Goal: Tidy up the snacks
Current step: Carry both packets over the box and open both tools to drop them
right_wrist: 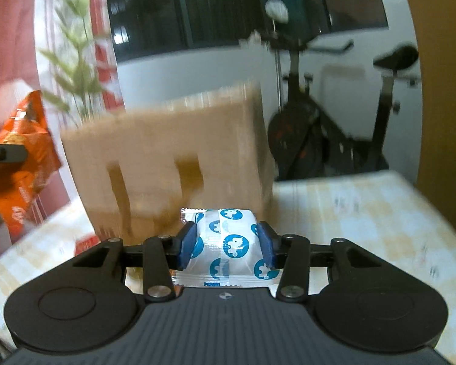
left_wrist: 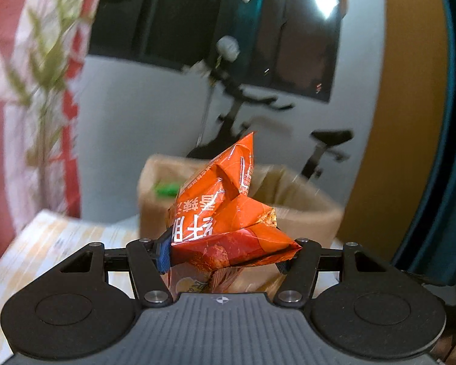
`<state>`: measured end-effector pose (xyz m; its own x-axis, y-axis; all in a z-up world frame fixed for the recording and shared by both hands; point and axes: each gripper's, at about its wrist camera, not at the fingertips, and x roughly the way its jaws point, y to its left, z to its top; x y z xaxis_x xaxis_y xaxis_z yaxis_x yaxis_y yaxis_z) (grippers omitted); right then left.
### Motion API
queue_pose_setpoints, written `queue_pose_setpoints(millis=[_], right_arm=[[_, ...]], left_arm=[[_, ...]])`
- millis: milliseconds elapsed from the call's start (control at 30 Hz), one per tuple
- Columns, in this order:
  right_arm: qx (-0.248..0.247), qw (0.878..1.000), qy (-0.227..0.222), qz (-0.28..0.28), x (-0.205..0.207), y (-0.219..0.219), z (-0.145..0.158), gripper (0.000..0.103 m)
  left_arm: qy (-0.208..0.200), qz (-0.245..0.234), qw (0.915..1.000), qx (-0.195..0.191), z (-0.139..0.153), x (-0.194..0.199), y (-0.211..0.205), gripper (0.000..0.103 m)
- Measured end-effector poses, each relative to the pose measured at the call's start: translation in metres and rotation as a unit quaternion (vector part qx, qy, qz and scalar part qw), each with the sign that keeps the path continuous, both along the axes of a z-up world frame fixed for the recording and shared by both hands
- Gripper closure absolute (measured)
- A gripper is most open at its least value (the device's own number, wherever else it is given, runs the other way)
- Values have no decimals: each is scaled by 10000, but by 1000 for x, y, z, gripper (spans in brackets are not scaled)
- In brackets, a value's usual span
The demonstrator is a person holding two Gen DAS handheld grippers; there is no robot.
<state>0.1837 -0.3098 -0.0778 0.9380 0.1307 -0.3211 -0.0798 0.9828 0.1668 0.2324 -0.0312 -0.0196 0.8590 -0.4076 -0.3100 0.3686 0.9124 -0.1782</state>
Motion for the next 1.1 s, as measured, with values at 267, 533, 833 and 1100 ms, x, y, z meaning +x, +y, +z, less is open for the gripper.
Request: queue_pose_setpoints(millis=[267,533,833,1100], right_arm=[[177,9954,-869,373,24,3,73,57],[-79,9950,-950,306,88,20,96,57],[-666,9959,-598,114,134,46,76,57],[-715,9969,-315,-28,143,45,59,51]], left_arm=[[-355,-241,9987,-268,39,30,-22,39],[250,-642,9925,-1008,42,108,-46,39],[675,-588,9895,-1134,17,174,-79,37],[980,-507,9933,-348,3,194,-84,21]])
